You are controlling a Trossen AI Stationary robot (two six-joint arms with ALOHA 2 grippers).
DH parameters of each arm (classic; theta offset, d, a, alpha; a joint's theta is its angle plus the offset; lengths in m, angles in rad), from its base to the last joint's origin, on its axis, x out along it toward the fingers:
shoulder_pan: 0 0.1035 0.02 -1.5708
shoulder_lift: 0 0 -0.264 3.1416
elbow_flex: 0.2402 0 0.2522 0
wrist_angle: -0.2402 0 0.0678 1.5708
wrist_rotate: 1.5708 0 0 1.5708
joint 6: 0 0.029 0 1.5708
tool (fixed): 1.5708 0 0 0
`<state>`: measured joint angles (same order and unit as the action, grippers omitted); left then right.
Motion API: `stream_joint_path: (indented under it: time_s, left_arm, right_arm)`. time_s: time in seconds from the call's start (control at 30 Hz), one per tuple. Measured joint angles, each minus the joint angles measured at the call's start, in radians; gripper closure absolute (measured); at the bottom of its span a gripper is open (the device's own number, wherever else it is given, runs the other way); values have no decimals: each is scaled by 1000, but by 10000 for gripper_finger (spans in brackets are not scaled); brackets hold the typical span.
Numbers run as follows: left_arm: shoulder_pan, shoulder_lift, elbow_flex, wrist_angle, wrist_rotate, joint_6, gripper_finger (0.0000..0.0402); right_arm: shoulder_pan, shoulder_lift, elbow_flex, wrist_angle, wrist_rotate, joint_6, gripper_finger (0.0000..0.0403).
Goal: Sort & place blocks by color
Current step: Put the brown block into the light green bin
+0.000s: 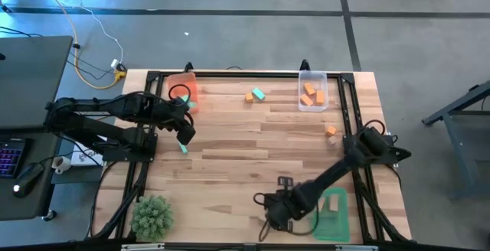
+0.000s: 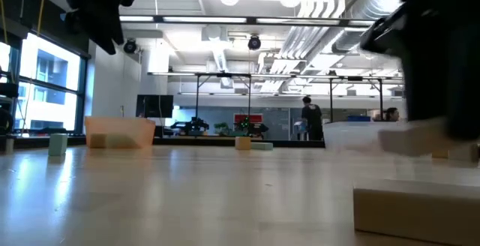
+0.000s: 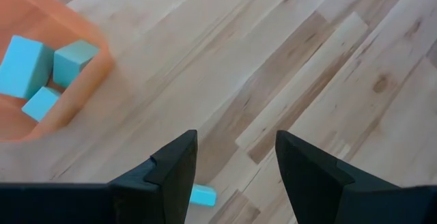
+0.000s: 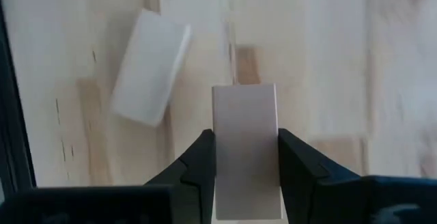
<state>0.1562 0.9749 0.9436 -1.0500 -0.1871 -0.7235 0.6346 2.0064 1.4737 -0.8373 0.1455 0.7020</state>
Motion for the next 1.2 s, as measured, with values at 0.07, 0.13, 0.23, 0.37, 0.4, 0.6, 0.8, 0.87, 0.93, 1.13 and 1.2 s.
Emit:
stream_joint_path:
  time_s: [0.07,0.13,0.23,0.37,0.4,0.6,0.8,0.87,0.93,1.13,1.2]
  left_arm:
    - [0,0,-1,1,0,-2,216]
    - [0,0,-1,1,0,-2,216]
    - [0,0,-1,1,-4,0,216]
    - [0,0,-1,1,-4,0,216]
    - [0,0,-1,2,-4,0,216]
    - [0,0,-1,1,-5,1,216]
    - [0,0,-1,1,-5,1,216]
    - [0,0,-1,1,-5,1,216]
    - [0,0,-1,1,-6,1,216]
    - [0,0,-1,1,-7,1,216]
    - [0,0,-1,1,-7,1,216]
  right_arm:
    - [28,-1,23,-87,46,88,309]
    - [57,-1,49,-175,88,183,309]
    - [100,-2,92,-288,127,326,309]
    - [159,-2,150,-445,141,528,309]
    - [174,-2,161,-481,139,582,309]
    - [260,-2,189,-642,106,878,309]
    - [338,-2,182,-668,7,1045,309]
    - [366,-3,182,-684,-11,1096,309]
    - [393,-3,182,-699,-32,1156,309]
    - [450,-3,182,-662,-49,1298,309]
    - [459,-3,182,-652,-49,1332,309]
